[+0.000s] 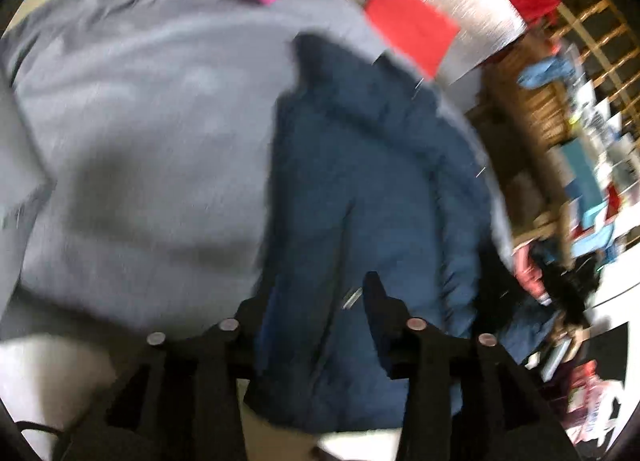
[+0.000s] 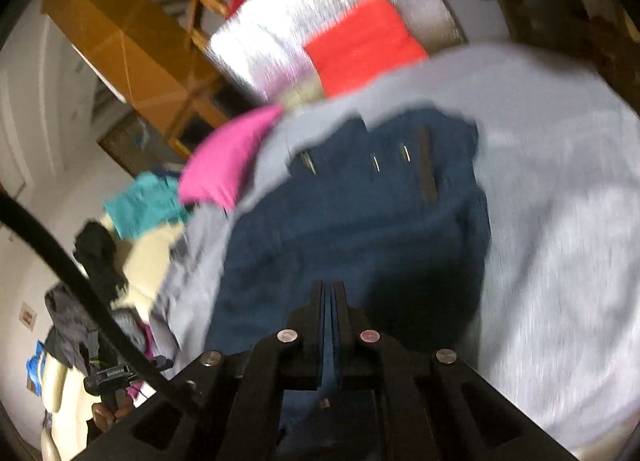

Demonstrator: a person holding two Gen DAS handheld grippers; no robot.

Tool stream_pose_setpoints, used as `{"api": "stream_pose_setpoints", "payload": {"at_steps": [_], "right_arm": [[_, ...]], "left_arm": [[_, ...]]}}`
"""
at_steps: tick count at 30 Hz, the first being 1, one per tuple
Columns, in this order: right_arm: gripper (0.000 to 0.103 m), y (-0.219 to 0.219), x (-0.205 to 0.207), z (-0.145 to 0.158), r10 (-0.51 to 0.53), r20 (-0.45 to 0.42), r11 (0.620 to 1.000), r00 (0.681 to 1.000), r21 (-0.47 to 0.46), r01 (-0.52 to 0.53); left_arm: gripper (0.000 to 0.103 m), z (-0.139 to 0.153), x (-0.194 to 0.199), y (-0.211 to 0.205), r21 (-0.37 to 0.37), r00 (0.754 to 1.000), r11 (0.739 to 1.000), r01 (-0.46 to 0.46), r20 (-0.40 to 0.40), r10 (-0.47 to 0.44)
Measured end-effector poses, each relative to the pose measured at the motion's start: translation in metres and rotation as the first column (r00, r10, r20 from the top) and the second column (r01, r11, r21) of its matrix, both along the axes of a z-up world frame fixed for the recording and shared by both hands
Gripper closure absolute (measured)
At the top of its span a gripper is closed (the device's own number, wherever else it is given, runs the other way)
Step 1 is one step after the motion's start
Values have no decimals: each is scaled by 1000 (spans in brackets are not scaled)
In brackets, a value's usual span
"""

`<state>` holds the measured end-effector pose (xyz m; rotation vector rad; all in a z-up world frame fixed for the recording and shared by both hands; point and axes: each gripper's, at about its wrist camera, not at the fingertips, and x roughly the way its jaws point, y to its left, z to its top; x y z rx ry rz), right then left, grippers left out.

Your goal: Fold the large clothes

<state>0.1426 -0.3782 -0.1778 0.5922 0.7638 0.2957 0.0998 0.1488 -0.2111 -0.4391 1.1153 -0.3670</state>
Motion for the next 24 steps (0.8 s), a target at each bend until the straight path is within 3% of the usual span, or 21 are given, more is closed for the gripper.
{"api": "stream_pose_setpoints", "payload": {"at_steps": [6, 10, 17, 20, 22, 24], "right_arm": [[99, -12, -30, -38, -17, -105, 1000, 994, -7, 16], [96, -23, -52, -47, -22, -126, 1000, 992, 9, 24], [96, -26, -83, -60, -6, -201, 1000, 980, 3, 7], [75, -37, -95, -71, -41, -247, 999, 968, 2, 43], [46, -43, -102, -77, -81, -278, 997, 957, -32, 75], [44, -51, -111, -84, -113, -288, 994, 951, -42, 105]], "left_arm": [[31, -38, -18, -22, 170, 996, 984, 56, -77, -44], [28, -55, -19, -35, 267, 989, 958, 101, -133, -68], [25, -81, -25, -46, 279, 966, 940, 195, -219, -136], [25, -94, -29, -56, 277, 953, 929, 246, -243, -180], [25, -101, -31, -62, 280, 946, 921, 271, -255, -201], [25, -103, -33, -65, 267, 943, 920, 286, -249, -221]]}}
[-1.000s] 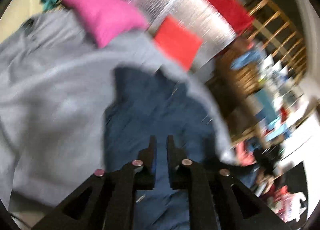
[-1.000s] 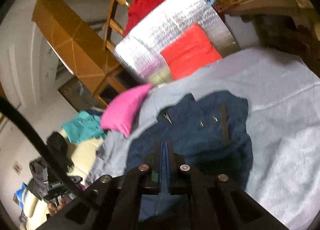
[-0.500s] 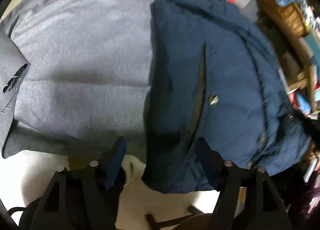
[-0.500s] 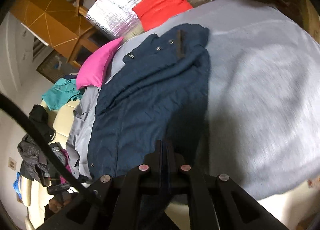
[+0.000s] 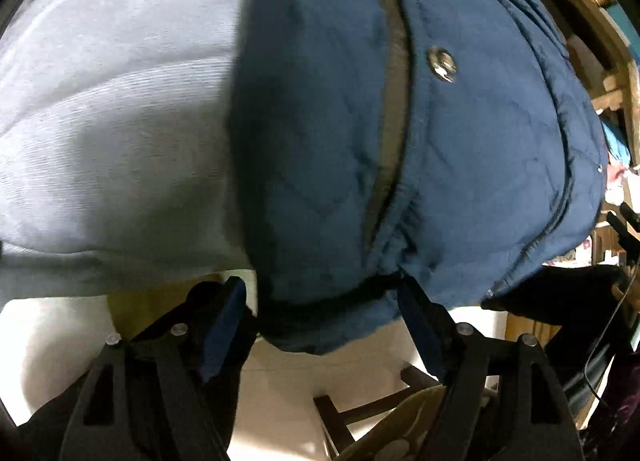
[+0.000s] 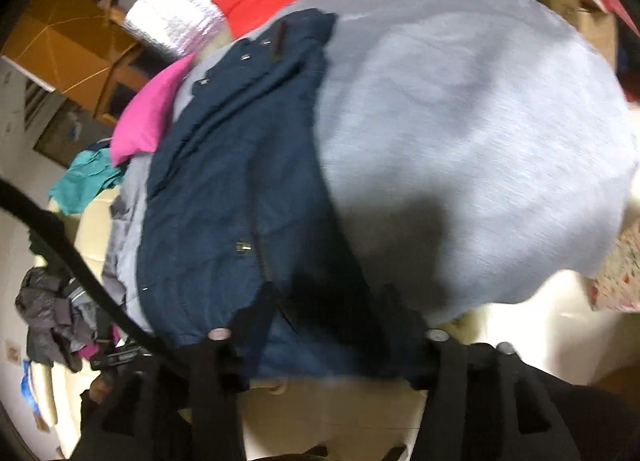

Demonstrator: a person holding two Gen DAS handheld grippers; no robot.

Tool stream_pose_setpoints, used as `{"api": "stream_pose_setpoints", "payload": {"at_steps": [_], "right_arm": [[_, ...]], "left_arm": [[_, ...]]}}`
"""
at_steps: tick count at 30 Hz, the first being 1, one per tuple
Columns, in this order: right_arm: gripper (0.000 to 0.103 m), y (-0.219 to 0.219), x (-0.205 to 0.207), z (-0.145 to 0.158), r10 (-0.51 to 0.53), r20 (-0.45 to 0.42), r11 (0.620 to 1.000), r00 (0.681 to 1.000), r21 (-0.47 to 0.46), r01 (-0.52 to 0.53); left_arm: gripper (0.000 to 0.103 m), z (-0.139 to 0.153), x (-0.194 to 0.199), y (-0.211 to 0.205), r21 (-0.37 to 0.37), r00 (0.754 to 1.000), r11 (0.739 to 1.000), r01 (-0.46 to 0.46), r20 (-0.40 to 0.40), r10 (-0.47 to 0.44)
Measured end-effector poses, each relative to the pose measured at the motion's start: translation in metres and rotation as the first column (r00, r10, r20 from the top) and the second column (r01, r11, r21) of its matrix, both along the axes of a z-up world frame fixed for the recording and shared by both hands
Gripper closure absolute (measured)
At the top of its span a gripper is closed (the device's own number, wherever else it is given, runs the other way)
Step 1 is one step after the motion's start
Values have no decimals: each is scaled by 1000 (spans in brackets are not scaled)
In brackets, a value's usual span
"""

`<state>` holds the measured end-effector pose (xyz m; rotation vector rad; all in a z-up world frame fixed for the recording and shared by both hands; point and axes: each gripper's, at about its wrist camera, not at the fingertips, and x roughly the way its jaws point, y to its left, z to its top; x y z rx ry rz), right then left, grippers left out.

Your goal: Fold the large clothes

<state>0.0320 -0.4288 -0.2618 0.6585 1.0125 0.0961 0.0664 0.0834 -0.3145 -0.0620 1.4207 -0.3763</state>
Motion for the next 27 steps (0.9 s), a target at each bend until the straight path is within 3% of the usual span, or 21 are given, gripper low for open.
{"api": "stream_pose_setpoints", "payload": {"at_steps": [2, 7, 12, 14, 15, 16, 18, 20, 21, 23, 26, 27], "right_arm": [[43, -6, -4, -6, -23, -18, 1000, 1000, 5, 23], [27, -12, 1, -23, -49, -50, 999, 998, 22, 50], [25, 8, 15, -51, 21, -141, 1000, 990, 11, -19], [31, 19, 18, -56, 72, -151, 997, 986, 13, -71], [54, 28, 18, -55, 118, -145, 993, 982, 6, -118], [70, 34, 17, -52, 143, -142, 989, 979, -27, -148], [83, 48, 13, -44, 177, -142, 976, 974, -100, -192], [87, 58, 6, -33, 205, -125, 971, 971, -101, -218], [87, 61, 3, -27, 224, -109, 966, 968, -109, -236], [87, 68, -1, -15, 264, -77, 953, 961, -134, -272], [83, 69, 3, -17, 292, -89, 944, 952, -134, -302], [81, 68, 9, -24, 279, -116, 946, 953, -135, -293]], "left_arm": [[25, 2, -2, -5, -26, 1000, 999, 18, 17, -17], [25, 4, -1, 5, -116, 999, 993, -12, 37, 17], [30, 4, 0, 11, -163, 998, 986, -15, 53, 24], [30, 2, 0, 6, -151, 999, 988, -14, 50, 21], [30, 1, 0, 2, -151, 999, 988, -15, 44, 22], [30, 0, 0, 1, -152, 999, 988, -15, 38, 21], [31, 2, 2, -2, -162, 999, 987, -14, 37, 20], [35, 4, 0, 2, -185, 999, 983, -8, 41, 15], [46, 6, 0, 5, -196, 999, 981, -2, 43, 10], [57, 9, 0, 6, -201, 999, 980, 4, 46, 6], [57, 9, 1, 9, -202, 999, 979, -9, 37, 16], [49, 8, 3, 10, -186, 999, 982, -17, 33, 24]]}}
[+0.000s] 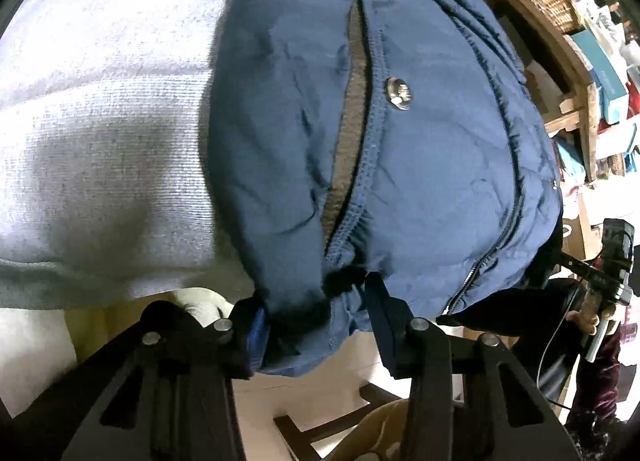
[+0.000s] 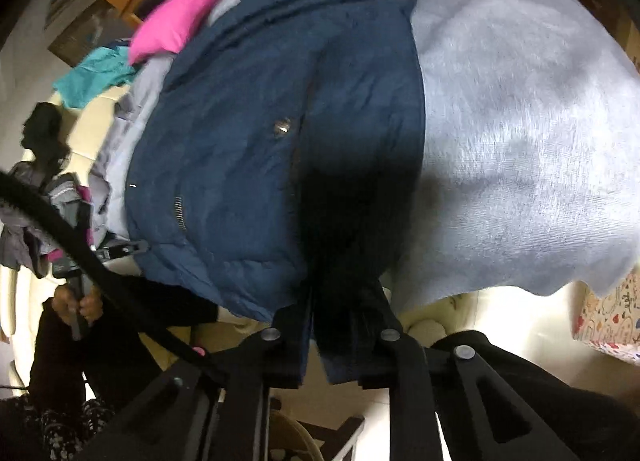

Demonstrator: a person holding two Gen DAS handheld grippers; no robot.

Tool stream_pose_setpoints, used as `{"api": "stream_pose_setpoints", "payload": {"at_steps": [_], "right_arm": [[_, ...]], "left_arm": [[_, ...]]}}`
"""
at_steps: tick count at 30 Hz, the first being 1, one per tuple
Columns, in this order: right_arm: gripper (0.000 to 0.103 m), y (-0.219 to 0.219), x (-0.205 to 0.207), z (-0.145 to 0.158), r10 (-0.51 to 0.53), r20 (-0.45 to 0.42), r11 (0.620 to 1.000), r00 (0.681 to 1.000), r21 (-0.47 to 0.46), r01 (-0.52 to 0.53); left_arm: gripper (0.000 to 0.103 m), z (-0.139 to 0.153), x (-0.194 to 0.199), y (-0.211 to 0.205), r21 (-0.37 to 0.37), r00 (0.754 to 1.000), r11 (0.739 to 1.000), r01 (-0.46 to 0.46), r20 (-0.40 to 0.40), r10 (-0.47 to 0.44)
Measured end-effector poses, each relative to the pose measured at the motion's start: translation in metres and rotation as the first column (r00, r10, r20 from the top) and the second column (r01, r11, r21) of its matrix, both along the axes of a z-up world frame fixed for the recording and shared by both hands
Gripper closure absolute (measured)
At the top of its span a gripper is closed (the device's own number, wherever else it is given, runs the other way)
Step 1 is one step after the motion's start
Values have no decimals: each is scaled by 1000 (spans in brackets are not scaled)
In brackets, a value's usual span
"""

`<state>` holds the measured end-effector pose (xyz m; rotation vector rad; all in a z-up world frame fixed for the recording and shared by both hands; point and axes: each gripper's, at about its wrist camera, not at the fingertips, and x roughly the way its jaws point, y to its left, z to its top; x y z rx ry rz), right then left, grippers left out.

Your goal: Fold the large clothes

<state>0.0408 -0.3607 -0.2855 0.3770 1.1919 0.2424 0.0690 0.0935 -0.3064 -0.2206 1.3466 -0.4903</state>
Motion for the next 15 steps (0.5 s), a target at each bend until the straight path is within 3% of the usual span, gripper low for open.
{"api": "stream_pose_setpoints", "payload": {"at_steps": [2, 3, 4, 5, 7, 8, 9, 12, 15], "right_arm": [[62, -4, 10, -12, -22, -41, 1000, 999, 14, 22], [49, 1, 16, -19, -27, -54, 999, 998, 28, 28], [48, 4, 19, -24, -33, -61, 999, 998, 24, 35], [50, 6, 23, -29, -36, -70, 999, 997, 2, 36], [87, 12, 24, -28, -15, -65, 999, 998, -51, 12], [87, 14, 23, -26, -6, -67, 996, 998, -89, 0], [89, 16, 20, -21, -2, -65, 994, 998, -105, -5], [91, 23, 8, 4, 23, -23, 991, 999, -127, -26], [92, 28, -5, 46, 71, 62, 990, 996, -122, -63]], "left_arm": [[38, -3, 5, 10, 24, 1000, 1000, -5, -20, 6], [38, -6, 8, 7, 35, 1000, 999, 0, -27, 1], [38, -8, 7, 6, 42, 1000, 999, 7, -27, -5], [40, -9, 8, 6, 46, 1000, 999, 13, -24, -12], [50, -6, 5, 4, 38, 1000, 999, 22, -15, -22], [69, -4, 4, 4, 28, 1000, 999, 26, -11, -26], [79, -2, 3, 2, 23, 1000, 999, 27, -9, -26], [87, 9, -1, 3, -24, 999, 999, 39, 4, -39], [89, 33, -8, 6, -113, 997, 991, 71, 46, -67]]}}
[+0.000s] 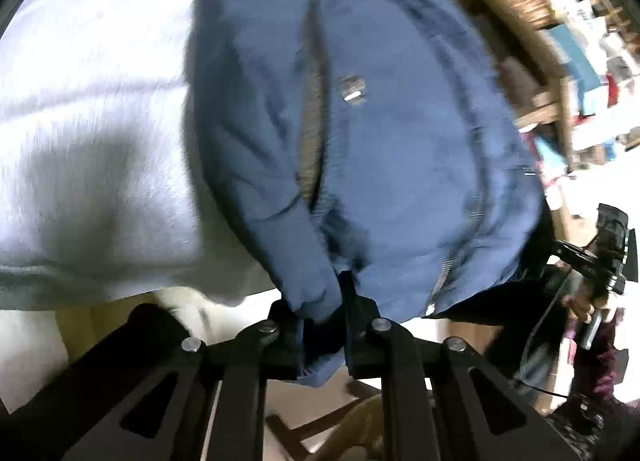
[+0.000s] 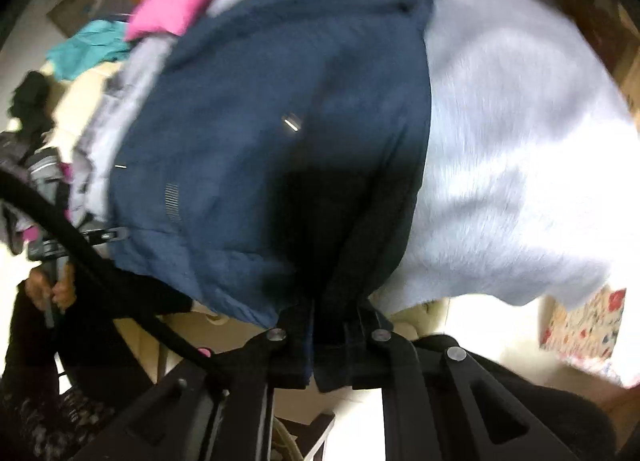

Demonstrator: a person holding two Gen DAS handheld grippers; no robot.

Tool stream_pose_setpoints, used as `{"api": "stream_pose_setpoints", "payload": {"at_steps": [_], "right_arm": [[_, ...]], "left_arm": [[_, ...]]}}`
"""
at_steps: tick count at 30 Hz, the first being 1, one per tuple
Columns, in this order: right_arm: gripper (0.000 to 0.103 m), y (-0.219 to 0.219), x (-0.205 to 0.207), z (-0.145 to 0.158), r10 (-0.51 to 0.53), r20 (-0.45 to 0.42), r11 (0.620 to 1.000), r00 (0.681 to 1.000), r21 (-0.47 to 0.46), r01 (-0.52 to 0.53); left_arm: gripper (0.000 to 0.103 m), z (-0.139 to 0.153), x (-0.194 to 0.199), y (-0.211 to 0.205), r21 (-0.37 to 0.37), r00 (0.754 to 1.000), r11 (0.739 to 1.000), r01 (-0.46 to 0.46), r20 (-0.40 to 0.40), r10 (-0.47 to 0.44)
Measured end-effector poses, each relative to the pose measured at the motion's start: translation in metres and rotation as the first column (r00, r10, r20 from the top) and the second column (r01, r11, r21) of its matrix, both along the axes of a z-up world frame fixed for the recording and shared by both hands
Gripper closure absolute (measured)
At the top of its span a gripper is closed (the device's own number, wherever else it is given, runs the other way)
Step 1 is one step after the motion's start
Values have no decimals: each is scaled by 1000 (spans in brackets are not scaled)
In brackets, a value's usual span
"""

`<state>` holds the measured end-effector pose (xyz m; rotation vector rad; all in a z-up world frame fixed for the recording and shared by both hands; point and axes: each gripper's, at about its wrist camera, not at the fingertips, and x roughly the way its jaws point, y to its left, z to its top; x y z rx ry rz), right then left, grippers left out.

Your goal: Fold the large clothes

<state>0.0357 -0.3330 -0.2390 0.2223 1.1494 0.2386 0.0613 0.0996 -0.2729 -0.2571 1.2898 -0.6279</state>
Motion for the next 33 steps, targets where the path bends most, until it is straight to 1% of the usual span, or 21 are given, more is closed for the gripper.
{"api": "stream_pose_setpoints", "payload": {"at_steps": [3, 5, 6, 8, 9, 11, 13, 15, 17, 18, 19, 21, 24, 27, 29, 32, 33], "right_arm": [[93, -1, -7, 43, 37, 100, 998, 994, 51, -42], [93, -3, -6, 63, 47, 148, 994, 988, 88, -60], [94, -8, -11, 73, 45, 180, 991, 983, 118, -67], [94, -12, -5, 90, 36, 233, 983, 972, 166, -76], [94, -15, -1, 99, 23, 268, 979, 963, 191, -77], [94, -23, 9, 113, -11, 318, 970, 948, 234, -67], [94, -28, 19, 125, -42, 369, 966, 929, 253, -56], [94, -35, 29, 135, -81, 408, 961, 909, 273, -37], [94, -40, 46, 143, -118, 425, 954, 898, 300, -16], [94, -44, 55, 146, -142, 433, 950, 890, 313, 0], [94, -43, 66, 148, -162, 438, 945, 884, 326, 12], [94, -57, 87, 152, -208, 443, 932, 872, 359, 40], [94, -72, 111, 156, -269, 436, 911, 859, 405, 80], [94, -86, 146, 151, -337, 425, 886, 840, 445, 130], [94, -96, 172, 142, -382, 413, 865, 827, 476, 162], [94, -107, 209, 126, -425, 387, 839, 818, 509, 195], [94, -109, 224, 120, -436, 380, 833, 816, 514, 206]], "left_arm": [[90, 31, -9, 3, -38, 998, 999, 28, 61, -26], [90, 58, -10, 9, -104, 995, 994, 34, 100, -23], [91, 64, -5, 15, -137, 993, 990, 32, 113, -17], [91, 92, 2, 24, -194, 988, 981, 25, 153, 5], [91, 107, 8, 27, -218, 984, 976, 20, 175, 19], [91, 127, 17, 29, -247, 979, 969, 17, 202, 35], [91, 141, 32, 32, -273, 972, 962, 13, 231, 52], [91, 155, 44, 27, -284, 964, 959, 6, 255, 70], [91, 162, 66, 24, -316, 960, 949, -14, 260, 101], [91, 158, 76, 24, -325, 959, 945, -23, 261, 113], [91, 162, 87, 29, -341, 957, 939, -39, 258, 134], [91, 165, 108, 29, -368, 954, 927, -68, 248, 168], [91, 165, 142, 34, -405, 943, 905, -128, 232, 237], [91, 156, 180, 34, -425, 925, 884, -193, 221, 308], [91, 150, 201, 33, -430, 916, 874, -226, 212, 341], [91, 134, 239, 28, -435, 900, 853, -288, 181, 396], [91, 130, 249, 25, -429, 897, 851, -302, 174, 406]]}}
